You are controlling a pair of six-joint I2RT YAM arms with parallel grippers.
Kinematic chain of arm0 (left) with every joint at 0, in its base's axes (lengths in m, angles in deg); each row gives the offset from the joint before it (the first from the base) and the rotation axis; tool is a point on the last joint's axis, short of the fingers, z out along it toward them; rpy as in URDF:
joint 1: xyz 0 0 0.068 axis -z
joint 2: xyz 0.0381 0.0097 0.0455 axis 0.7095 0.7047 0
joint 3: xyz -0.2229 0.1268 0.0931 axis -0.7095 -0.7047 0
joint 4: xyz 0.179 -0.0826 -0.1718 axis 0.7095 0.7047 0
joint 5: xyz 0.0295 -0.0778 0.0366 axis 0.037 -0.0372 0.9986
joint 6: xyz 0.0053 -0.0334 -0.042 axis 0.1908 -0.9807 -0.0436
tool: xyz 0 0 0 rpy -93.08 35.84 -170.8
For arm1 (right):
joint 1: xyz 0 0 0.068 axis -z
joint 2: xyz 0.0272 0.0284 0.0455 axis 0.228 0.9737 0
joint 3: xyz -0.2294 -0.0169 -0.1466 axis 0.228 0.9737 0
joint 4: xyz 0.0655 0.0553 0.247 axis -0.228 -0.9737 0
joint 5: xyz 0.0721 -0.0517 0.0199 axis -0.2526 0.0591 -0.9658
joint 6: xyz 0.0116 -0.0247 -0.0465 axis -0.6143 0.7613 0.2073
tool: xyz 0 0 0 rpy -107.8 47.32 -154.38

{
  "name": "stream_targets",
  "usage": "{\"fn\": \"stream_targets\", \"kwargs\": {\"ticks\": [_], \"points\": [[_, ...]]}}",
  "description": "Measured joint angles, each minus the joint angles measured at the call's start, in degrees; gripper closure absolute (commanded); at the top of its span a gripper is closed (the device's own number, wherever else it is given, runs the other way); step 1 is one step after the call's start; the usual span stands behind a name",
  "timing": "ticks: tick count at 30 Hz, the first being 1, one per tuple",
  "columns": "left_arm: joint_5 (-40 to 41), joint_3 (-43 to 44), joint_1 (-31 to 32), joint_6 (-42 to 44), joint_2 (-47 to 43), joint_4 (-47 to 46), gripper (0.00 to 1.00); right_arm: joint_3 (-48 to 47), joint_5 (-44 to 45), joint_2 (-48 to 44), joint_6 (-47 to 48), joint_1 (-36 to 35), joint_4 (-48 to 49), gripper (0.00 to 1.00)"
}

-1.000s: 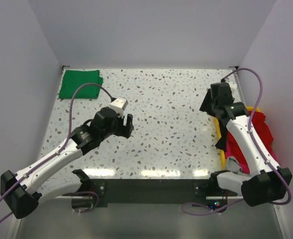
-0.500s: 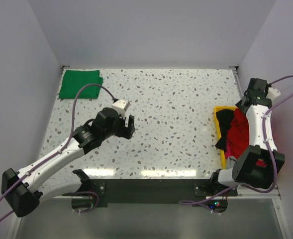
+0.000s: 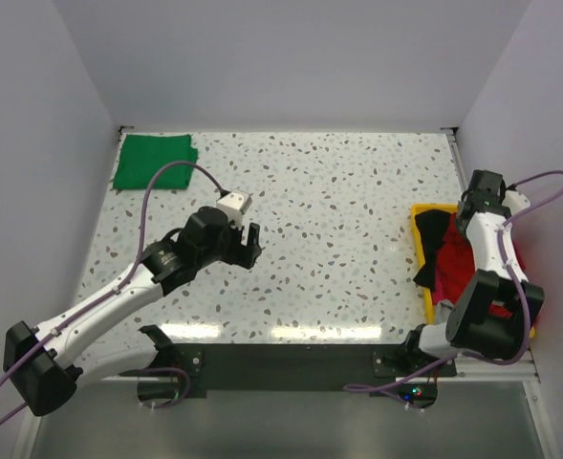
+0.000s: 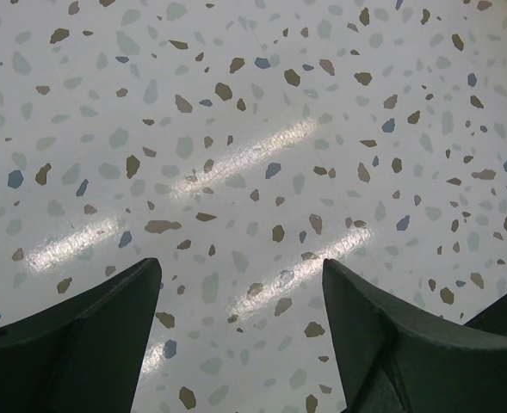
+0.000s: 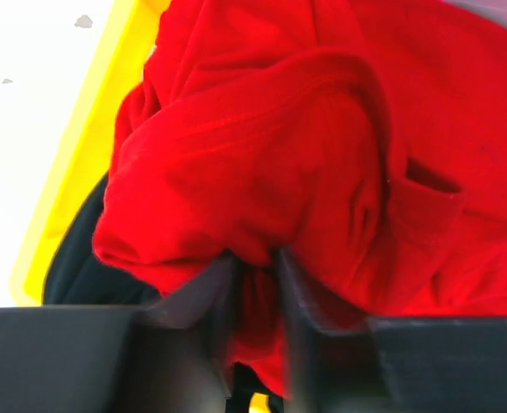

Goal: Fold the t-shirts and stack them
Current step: Grab the tshirt from the pile, then move the tshirt to the center of the board

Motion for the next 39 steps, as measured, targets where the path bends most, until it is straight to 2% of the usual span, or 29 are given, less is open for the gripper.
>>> {"fn": "stream_targets", "kwargs": {"ticks": [2, 3, 8, 16, 20, 25, 29, 32, 39], "points": [[-0.07, 0.00, 0.00, 0.00, 0.00, 0.00, 0.20, 0.20, -0.17, -0.07, -0.50, 0.02, 0.17, 0.98], [-0.07, 0.00, 0.00, 0.00, 0.00, 0.00, 0.20, 0.20, -0.26, -0.20, -0.57, 0.04, 0.33, 1.00], [-0.09, 0.00, 0.00, 0.00, 0.00, 0.00, 0.20, -2.64, -0.31, -2.40, -0.42, 0.04, -1.95, 1.00], [-0.28, 0.00, 0.00, 0.00, 0.00, -0.02, 0.20, -17.77, -2.91, -7.98, 1.99, 0.04, -8.11, 1.00], [-0.26, 0.00, 0.00, 0.00, 0.00, -0.02, 0.20, -25.44, -9.64, -10.82, 3.61, 0.15, -10.03, 1.00], [-0.24, 0.00, 0.00, 0.00, 0.00, 0.00, 0.20, -36.89, -22.99, -10.23, 4.09, -0.98, -10.25, 1.00], [-0.13, 0.00, 0.00, 0.00, -0.04, 0.00, 0.19, -46.29, -26.67, -8.13, 4.07, -9.70, -10.14, 1.00], [0.22, 0.00, 0.00, 0.00, -0.26, 0.00, 0.18, -53.20, -28.74, -5.09, 4.07, -21.24, -9.22, 1.00], [1.95, 0.00, 0.00, -0.04, -1.40, 0.02, 0.18, -62.29, -30.29, 0.70, 3.45, -39.39, -7.69, 1.00]]}}
